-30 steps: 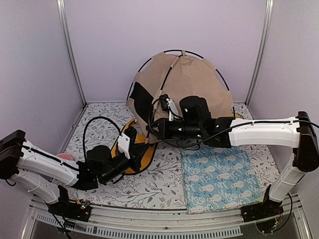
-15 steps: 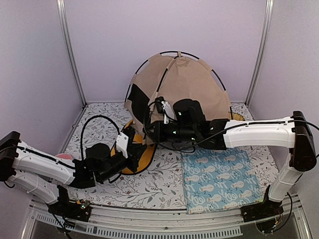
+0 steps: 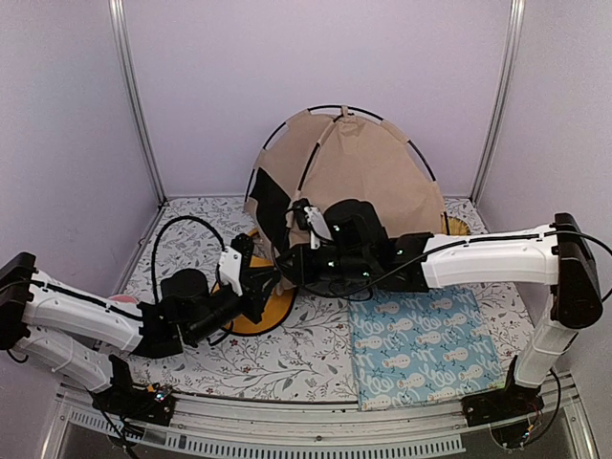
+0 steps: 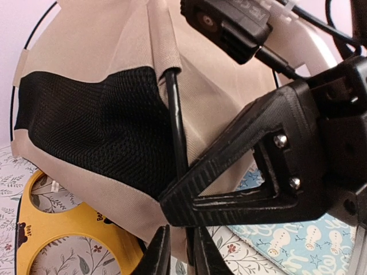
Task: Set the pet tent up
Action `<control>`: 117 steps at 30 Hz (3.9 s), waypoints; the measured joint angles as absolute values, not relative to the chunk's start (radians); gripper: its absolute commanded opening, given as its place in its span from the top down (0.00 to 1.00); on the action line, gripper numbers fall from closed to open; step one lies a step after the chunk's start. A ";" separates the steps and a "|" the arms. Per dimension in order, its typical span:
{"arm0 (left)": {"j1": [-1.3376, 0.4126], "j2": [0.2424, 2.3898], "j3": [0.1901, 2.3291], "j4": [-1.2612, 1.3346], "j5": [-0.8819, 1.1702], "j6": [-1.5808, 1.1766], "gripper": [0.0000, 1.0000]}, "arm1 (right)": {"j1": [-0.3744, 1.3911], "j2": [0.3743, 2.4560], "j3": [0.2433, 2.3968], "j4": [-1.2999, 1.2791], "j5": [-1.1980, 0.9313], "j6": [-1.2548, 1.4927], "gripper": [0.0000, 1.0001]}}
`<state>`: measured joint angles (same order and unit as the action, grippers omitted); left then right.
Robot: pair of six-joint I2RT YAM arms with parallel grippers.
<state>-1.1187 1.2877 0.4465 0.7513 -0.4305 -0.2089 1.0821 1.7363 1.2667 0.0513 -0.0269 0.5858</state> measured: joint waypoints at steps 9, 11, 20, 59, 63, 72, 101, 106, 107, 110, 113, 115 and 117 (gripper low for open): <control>-1.107 1.281 0.450 0.723 -0.426 -0.189 0.68 | 1.082 1.737 1.267 0.043 -0.028 0.580 0.73; -1.102 1.259 0.450 0.698 -0.428 -0.192 0.64 | 1.082 1.737 1.267 0.038 -0.022 0.577 0.59; -1.078 1.148 0.503 0.569 -0.437 -0.219 0.56 | 1.079 1.706 1.260 -0.041 -0.010 0.558 0.20; -0.864 0.894 0.664 -0.075 -0.225 -0.458 0.40 | 0.731 1.384 1.486 -0.450 -0.060 0.244 0.01; -0.862 0.884 0.664 -0.102 -0.215 -0.466 0.39 | 0.655 1.448 1.507 -0.462 -0.094 0.200 0.00; -0.858 0.883 0.664 -0.152 -0.213 -0.477 0.40 | 0.640 1.674 1.702 -0.500 -0.219 0.092 0.17; -0.847 0.762 0.717 -0.184 -0.276 -0.437 0.31 | 0.617 1.715 1.824 -0.555 -0.220 0.139 1.00; -0.847 0.732 0.786 -0.139 -0.272 -0.402 0.35 | 0.662 1.602 1.772 -0.500 -0.124 0.200 1.00; -0.847 0.733 0.802 -0.130 -0.266 -0.395 0.37 | 0.675 1.582 1.763 -0.486 -0.096 0.214 1.00; -0.847 0.754 0.856 -0.092 -0.229 -0.381 0.39 | 0.719 1.536 1.728 -0.432 -0.004 0.255 1.00; -0.853 0.792 0.890 -0.043 -0.182 -0.371 0.40 | 0.776 1.504 1.682 -0.370 0.111 0.303 1.00; -0.874 0.838 0.904 0.002 -0.163 -0.364 0.40 | 0.813 1.500 1.662 -0.332 0.178 0.330 1.00; -0.917 0.889 0.911 0.038 -0.157 -0.350 0.40 | 0.854 1.501 1.637 -0.289 0.248 0.361 1.00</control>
<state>-0.9169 0.8894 0.9112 0.0376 -0.1570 -0.3504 0.8543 1.5005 1.6371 -0.2890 0.2478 0.3607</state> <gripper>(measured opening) 0.601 0.057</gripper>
